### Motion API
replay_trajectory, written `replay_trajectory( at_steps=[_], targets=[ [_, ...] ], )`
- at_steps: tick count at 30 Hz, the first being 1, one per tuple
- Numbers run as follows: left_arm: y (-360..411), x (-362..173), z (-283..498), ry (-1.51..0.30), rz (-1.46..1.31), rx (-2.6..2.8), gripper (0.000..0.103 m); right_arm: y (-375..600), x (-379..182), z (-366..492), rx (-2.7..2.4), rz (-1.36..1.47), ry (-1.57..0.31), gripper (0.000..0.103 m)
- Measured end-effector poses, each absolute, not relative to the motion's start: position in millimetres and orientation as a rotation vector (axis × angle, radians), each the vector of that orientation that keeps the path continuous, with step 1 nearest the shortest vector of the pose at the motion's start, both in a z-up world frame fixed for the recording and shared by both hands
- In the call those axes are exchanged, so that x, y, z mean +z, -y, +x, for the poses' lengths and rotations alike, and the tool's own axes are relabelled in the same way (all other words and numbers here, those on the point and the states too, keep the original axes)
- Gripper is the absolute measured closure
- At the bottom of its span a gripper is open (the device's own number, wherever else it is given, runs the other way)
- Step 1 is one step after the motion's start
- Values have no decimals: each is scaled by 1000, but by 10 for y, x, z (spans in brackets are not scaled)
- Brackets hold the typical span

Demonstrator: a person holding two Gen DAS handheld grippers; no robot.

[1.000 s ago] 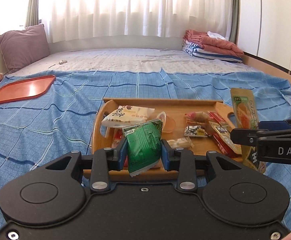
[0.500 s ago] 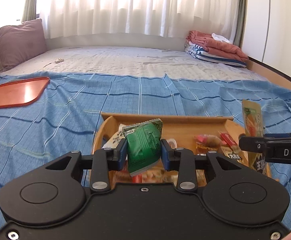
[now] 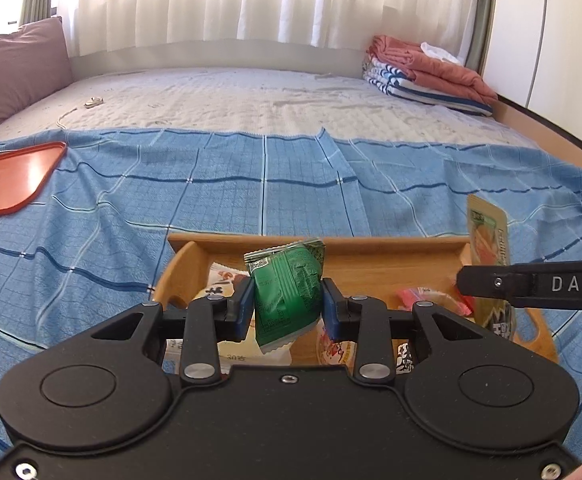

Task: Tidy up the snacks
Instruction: 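Carry both snacks over the tray, lower them and open both tools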

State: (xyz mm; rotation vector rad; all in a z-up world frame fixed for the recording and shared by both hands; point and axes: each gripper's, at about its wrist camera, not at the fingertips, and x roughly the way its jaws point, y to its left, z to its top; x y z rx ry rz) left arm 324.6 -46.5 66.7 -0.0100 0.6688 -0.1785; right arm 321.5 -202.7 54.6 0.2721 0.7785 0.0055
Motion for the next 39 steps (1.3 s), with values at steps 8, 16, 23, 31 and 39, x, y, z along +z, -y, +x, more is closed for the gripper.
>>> replay_trajectory(
  at_steps=[8,16,23,31,39],
  targets=[
    [539,428,3330,-707,10,-170,70,1862,334,3308,17,235,-827,37],
    [525,321,3376,-717,17,-160,70,1870,215,3348,6,233,-847,37],
    [564,323,3363,-712,29,-167,70,1891,183,3350,1,241,-847,37],
    [537,389,3305,-704,7,-181,37,1916,259,3289,7,242,-829,25],
    [423,566,3152,-678,-8,-193,14,1941,491,3117,5,203,-764,14]
  ],
)
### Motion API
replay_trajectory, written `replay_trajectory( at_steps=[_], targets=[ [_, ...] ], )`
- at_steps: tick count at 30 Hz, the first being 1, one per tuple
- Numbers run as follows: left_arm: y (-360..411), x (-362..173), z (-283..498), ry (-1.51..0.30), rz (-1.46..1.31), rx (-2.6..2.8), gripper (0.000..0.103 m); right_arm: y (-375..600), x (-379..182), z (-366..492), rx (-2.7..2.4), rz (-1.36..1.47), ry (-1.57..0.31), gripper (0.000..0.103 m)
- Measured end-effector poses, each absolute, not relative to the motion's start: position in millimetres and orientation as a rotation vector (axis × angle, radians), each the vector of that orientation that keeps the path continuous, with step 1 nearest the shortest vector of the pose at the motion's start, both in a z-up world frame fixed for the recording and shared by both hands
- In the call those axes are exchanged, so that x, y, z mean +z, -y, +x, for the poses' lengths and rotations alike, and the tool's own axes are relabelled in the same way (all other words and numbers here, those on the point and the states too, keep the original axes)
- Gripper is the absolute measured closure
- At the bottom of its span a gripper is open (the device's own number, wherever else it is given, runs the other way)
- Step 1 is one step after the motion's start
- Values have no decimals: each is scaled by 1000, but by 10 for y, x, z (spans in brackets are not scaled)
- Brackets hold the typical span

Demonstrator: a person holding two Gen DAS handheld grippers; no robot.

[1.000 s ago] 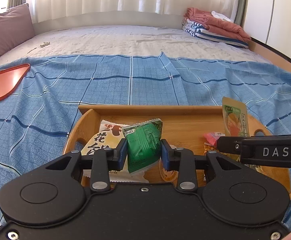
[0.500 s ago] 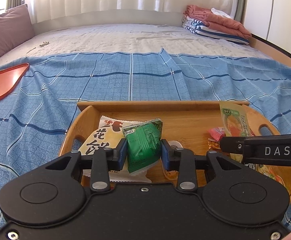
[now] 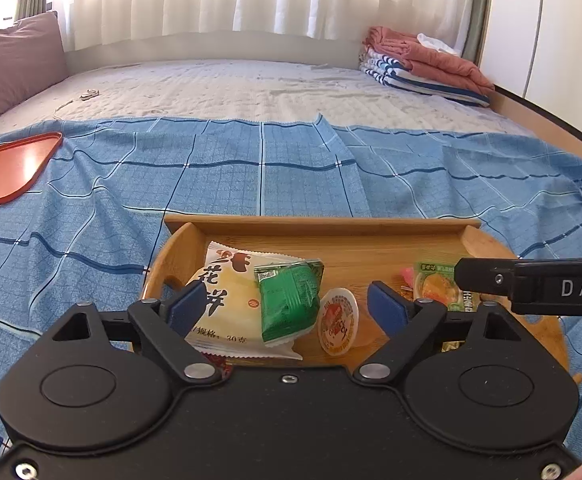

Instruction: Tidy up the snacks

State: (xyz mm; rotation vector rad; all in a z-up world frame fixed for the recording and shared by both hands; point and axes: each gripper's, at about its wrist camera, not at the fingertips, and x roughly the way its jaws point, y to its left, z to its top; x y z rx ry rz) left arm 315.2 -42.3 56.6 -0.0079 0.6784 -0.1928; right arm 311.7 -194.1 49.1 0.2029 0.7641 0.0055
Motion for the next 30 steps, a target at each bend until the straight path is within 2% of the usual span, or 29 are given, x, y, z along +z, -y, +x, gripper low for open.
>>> replay_trajectory(
  at_steps=[9,13,30],
  targets=[
    [388,733,2821,-652,32,-202,5,1887,639,2849,17,131,-724,10],
    [363,790,2642,-643,52,-192,4,1851,698,2700,26,110,-713,0],
    [90,1047,1749,-655,65,-204,1,1758,832,1897,58,-6,-669,0]
  ],
)
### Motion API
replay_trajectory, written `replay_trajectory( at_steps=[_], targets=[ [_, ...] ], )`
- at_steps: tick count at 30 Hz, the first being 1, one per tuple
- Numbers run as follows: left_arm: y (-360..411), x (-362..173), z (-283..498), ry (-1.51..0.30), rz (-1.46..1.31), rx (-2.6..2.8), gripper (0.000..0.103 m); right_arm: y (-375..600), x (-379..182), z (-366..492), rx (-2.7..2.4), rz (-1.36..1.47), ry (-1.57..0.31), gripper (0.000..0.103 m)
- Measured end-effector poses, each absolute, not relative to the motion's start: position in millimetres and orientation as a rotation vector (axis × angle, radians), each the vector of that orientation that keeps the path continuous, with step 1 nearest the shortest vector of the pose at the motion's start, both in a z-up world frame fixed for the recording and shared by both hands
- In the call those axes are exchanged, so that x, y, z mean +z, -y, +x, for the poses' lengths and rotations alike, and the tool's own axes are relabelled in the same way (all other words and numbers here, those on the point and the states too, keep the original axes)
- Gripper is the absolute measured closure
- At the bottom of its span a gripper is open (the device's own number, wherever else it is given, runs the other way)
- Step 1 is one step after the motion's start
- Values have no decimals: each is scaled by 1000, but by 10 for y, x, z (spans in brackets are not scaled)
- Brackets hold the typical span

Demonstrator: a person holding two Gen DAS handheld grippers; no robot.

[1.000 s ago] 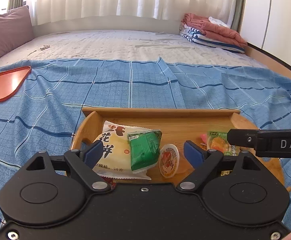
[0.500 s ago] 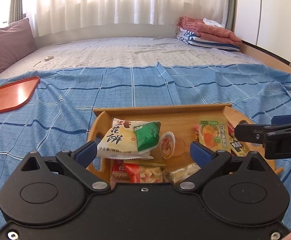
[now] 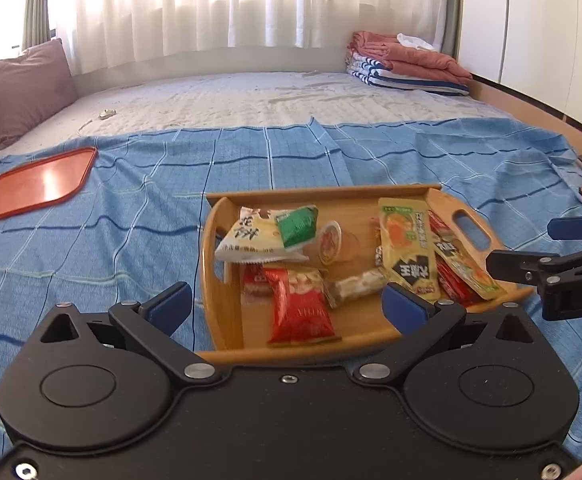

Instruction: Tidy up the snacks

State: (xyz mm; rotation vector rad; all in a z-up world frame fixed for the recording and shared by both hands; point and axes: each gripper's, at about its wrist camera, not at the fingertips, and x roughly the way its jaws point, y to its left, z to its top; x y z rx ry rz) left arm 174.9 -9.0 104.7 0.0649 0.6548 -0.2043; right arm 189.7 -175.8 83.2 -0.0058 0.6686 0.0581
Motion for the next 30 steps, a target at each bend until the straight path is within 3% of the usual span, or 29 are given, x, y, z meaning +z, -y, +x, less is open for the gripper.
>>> replay_trajectory(
  at_steps=[13,30],
  targets=[
    [33,940,1207,-644,24,-208,1,1771,648,1454,71,2,-668,0],
    [179,241,1050,-688,71,-131,1,1795,-173,1279,-3,88,-783,0]
  ],
)
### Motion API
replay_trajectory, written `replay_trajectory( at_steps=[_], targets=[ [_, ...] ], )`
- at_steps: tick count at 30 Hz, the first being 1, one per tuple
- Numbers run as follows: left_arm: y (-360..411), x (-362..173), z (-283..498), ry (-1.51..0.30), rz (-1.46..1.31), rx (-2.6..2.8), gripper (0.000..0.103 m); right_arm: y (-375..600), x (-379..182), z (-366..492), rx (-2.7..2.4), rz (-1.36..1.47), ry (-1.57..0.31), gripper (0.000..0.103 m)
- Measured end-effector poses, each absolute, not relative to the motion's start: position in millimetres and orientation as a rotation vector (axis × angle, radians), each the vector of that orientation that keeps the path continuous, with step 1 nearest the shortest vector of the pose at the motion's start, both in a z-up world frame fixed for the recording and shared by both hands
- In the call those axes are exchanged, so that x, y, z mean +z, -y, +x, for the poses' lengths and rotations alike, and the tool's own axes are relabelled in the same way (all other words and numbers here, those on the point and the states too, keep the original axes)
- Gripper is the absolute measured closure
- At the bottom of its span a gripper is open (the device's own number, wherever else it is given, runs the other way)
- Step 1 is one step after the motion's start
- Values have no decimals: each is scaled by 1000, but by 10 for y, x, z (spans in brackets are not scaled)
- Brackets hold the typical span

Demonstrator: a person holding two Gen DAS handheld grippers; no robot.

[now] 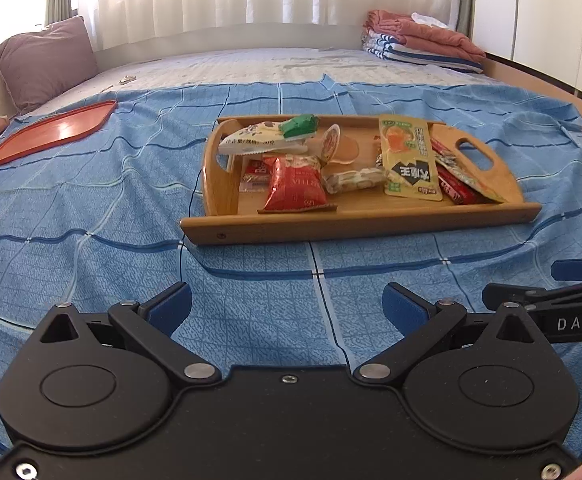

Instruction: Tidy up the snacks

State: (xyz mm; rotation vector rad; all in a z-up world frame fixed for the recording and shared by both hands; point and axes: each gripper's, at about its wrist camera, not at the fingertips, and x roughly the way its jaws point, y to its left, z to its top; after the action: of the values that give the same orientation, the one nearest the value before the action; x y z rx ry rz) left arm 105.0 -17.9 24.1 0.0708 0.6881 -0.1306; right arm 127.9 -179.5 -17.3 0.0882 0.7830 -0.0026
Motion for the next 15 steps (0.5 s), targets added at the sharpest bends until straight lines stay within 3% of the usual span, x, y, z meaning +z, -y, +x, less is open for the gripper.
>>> replay_trajectory(
  at_steps=[15],
  targets=[
    [158,-126,1145,-709,40,-94,0,1708,-390,1205,0,45,-703,0]
  ],
)
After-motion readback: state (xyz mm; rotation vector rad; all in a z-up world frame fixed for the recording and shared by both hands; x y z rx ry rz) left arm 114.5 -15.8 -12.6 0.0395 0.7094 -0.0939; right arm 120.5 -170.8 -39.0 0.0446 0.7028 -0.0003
